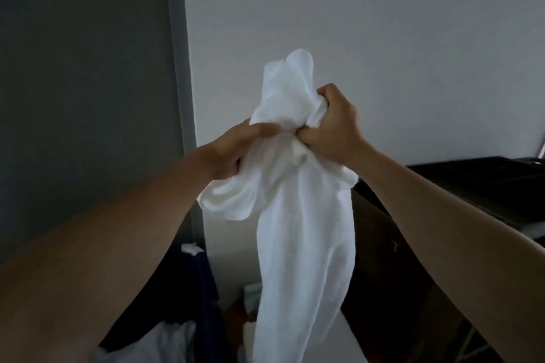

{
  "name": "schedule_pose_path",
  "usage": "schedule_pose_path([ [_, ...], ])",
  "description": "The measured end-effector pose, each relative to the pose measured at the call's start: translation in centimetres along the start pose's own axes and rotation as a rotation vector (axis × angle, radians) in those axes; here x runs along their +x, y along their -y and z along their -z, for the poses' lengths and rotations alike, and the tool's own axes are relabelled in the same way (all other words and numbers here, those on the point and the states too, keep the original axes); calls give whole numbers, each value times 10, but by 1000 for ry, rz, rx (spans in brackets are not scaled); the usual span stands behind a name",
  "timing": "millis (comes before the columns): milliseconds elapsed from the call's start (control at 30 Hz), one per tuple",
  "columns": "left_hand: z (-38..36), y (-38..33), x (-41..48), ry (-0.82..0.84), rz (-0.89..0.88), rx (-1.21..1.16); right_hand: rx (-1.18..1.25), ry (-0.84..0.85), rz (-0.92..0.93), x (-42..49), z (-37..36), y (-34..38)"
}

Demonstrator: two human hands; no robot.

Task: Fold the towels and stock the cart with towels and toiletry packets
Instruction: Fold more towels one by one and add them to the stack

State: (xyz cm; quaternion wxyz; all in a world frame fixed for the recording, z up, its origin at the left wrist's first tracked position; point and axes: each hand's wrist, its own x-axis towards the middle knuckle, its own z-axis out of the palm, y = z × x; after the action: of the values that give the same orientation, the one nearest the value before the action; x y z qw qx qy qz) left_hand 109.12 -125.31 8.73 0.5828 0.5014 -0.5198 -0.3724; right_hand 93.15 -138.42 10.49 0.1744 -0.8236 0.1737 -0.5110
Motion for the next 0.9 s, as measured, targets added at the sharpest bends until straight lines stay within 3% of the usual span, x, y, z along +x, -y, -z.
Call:
schedule_pose_path([
  [100, -1, 11, 15, 23, 187, -85, -50, 4, 11, -12, 4, -24],
  [200, -20, 30, 28, -364, 228, -23, -103, 96, -70, -36, 3, -58],
  [267, -27, 49, 38, -519, 191, 279, -142, 232, -142, -58, -4, -87],
  [367, -32, 80, 46, -483, 89, 613, -119, 424, -315, -95, -17, -138],
  [500, -68, 131, 47, -231, 103, 898, 104, 556, -582, -125, -26, -200],
  [600, -98, 171, 52, -123, 162, 887, 164, 619, -615, -130, -23, -225],
  [700, -112, 180, 64, -161, 179, 887, 222, 815, -532, -128, -18, -239],
  [800, -118, 159, 84, -416, 189, 736, 243, 1031, -389, -124, -16, -243],
  [900, -117, 128, 103, -743, 236, 332, 417, 974, -402, -119, -18, -231],
])
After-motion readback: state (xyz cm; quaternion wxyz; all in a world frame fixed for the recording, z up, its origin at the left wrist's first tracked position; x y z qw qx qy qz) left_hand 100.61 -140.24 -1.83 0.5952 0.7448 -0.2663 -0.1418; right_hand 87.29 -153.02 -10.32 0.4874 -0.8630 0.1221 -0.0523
